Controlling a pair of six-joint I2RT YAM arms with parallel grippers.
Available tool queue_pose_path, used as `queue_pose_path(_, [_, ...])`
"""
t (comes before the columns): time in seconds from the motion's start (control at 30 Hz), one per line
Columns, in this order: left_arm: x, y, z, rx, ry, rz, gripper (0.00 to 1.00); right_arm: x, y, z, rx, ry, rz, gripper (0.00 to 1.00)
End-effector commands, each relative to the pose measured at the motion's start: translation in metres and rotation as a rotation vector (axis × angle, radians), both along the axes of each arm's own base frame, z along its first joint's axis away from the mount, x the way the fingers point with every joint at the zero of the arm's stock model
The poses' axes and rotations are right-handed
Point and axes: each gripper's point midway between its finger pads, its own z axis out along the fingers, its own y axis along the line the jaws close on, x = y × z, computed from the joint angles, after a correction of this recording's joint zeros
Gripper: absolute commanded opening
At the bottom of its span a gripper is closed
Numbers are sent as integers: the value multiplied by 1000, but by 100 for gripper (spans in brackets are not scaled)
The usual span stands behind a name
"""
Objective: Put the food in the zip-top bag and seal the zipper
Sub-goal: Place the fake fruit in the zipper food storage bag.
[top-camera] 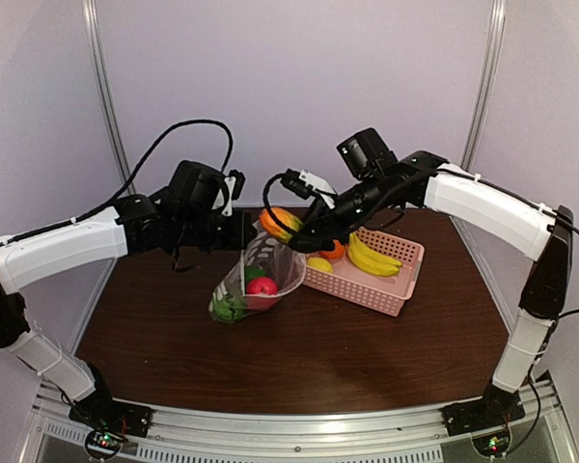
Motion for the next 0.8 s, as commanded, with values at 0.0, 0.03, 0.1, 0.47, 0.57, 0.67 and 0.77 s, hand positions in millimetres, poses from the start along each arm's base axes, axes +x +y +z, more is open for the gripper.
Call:
queue_pose_path(0.0, [1, 2, 18, -65, -27, 16, 0, -2, 29, 2, 110, 143, 28, 40])
queue_pose_path(0.03, [1, 2, 18, -71, -27, 18, 0, -1, 32, -1, 121, 177, 16, 40])
queue_pose_path(0.1, [2, 3, 19, -86, -21, 32, 0, 3, 38, -5, 137, 228, -13, 41])
queue_pose_path(0.47, [1, -2, 22, -203, 9, 67, 0, 26, 31, -25, 200, 456, -377, 48])
queue_pose_path(0.57, [1, 2, 24, -229, 9, 93, 0, 27, 21, -23, 204, 451, -483, 45])
queue_pose_path(0.67, [1, 3, 25, -256, 7, 104, 0, 25, 18, -16, 217, 443, -538, 45])
queue_pose_path(0.77, [1, 3, 25, -262, 8, 107, 0, 25, 21, -19, 207, 467, -579, 46])
